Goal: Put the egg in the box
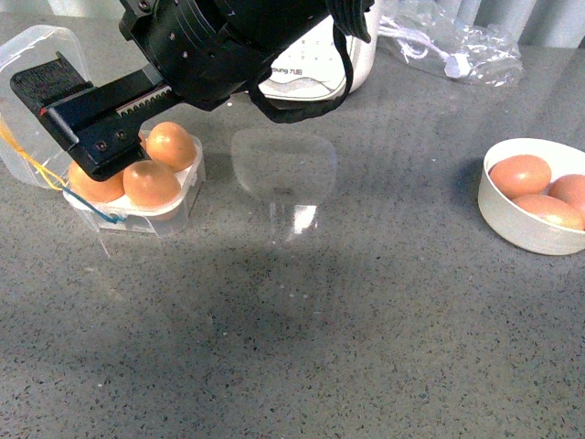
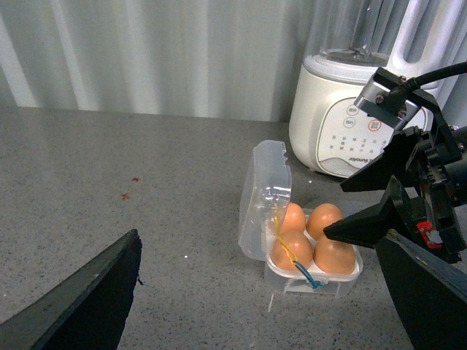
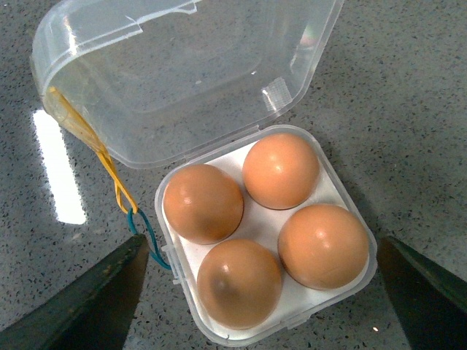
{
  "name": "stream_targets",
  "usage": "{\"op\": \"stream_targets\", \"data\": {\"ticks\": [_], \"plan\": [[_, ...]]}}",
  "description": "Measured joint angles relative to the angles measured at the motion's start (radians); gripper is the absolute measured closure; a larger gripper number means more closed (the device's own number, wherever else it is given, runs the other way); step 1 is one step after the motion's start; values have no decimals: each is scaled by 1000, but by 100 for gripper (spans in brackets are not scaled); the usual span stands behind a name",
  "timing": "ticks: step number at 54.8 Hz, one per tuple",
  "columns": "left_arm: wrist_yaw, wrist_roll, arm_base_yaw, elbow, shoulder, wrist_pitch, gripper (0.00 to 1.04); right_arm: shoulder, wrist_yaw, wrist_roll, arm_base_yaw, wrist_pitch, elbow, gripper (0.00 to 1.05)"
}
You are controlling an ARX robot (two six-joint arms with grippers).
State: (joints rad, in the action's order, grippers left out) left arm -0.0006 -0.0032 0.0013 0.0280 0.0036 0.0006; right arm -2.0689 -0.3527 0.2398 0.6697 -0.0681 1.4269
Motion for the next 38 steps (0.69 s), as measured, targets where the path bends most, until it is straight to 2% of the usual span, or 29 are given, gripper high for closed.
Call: {"op": "stream_targets", "data": {"ticks": [5,11,16,22,24,26,27,29,30,35,38], "plan": [[0,0,0,0,0,0,7,23,15,-12,-7,31,-28,8],[0,0,0,0,0,0,7,82,86,-55,-27,95,-96,7],[0,0,0,0,0,0,7,188,198,-111,-77,196,-218,7],[0,0,0,0,0,0,7,276,335,-152,-135,236,-318,7],[0,0,0,0,0,0,7,301,400,-159,-151,301,-365,8],[-1,0,0,0,0,0,7,327,549,-182,-164,477,-447,14],[-1,0,0,0,0,0,7,333,570,-186,-169,504,-458,16],[2,0,0,0,0,0,7,365,735,-203,-195,739,-574,25],[1,0,0,0,0,0,7,381,763,-210,-206,806,-616,29],[0,0,0,0,0,0,7,461,766,-221,-255,993,-769,43],[0,0,0,0,0,0,7,505,746,-223,-274,1033,-827,50]]}}
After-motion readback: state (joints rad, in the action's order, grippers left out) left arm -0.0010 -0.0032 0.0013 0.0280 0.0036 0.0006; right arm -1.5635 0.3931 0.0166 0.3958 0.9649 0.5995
